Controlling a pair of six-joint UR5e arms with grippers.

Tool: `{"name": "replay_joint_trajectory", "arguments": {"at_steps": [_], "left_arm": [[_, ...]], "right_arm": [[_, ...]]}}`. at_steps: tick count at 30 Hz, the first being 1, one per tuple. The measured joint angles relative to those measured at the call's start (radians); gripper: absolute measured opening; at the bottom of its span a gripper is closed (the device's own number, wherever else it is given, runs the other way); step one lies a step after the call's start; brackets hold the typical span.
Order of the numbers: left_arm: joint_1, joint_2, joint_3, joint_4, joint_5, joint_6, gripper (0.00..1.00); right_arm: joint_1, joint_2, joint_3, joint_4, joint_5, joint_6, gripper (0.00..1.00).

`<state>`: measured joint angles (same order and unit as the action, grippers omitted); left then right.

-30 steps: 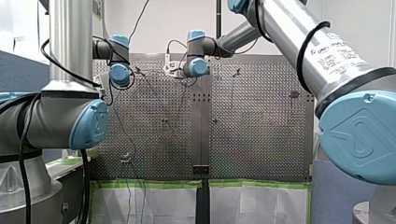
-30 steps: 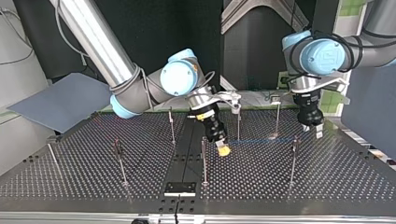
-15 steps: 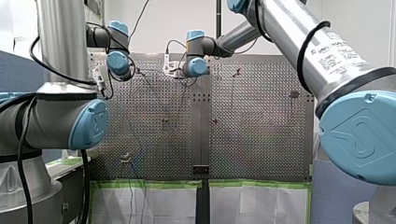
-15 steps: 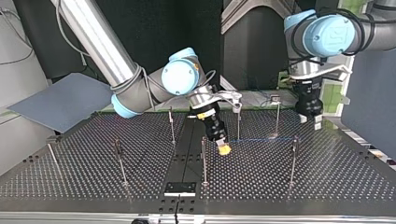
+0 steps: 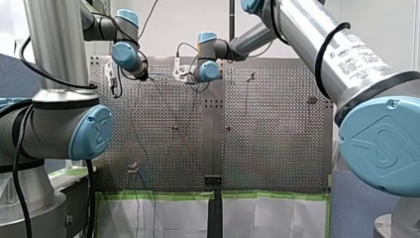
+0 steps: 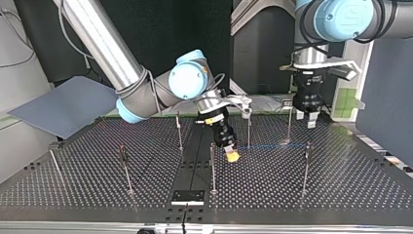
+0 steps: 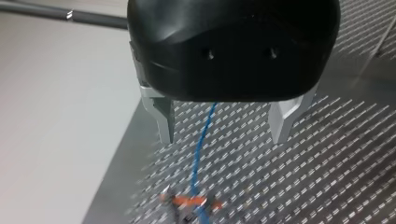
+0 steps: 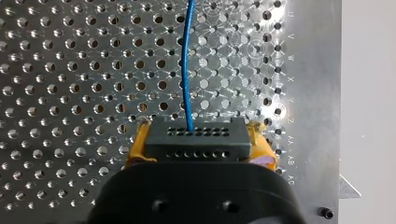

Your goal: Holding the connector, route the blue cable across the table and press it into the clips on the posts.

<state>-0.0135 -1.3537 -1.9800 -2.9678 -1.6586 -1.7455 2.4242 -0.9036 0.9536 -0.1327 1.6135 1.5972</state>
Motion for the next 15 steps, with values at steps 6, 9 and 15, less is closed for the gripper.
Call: {"name": "replay_joint_trajectory", "arguments": {"at_steps": [6, 9, 15], "left_arm": [[-0.025, -0.027, 0.014, -0.018, 0.007, 0.040, 1.00], [-0.035, -0.044, 0.034, -0.008, 0.006, 0.051, 1.00], [-0.050, -0.054, 0.084, 0.014, 0.005, 0.051, 1.00]], "right_arm": [[0.000, 0.000, 0.000, 0.002, 0.002, 0.000, 0.00], [0.000, 0.000, 0.000, 0.002, 0.002, 0.000, 0.00], [0.000, 0.000, 0.000, 0.002, 0.003, 0.000, 0.00]]}}
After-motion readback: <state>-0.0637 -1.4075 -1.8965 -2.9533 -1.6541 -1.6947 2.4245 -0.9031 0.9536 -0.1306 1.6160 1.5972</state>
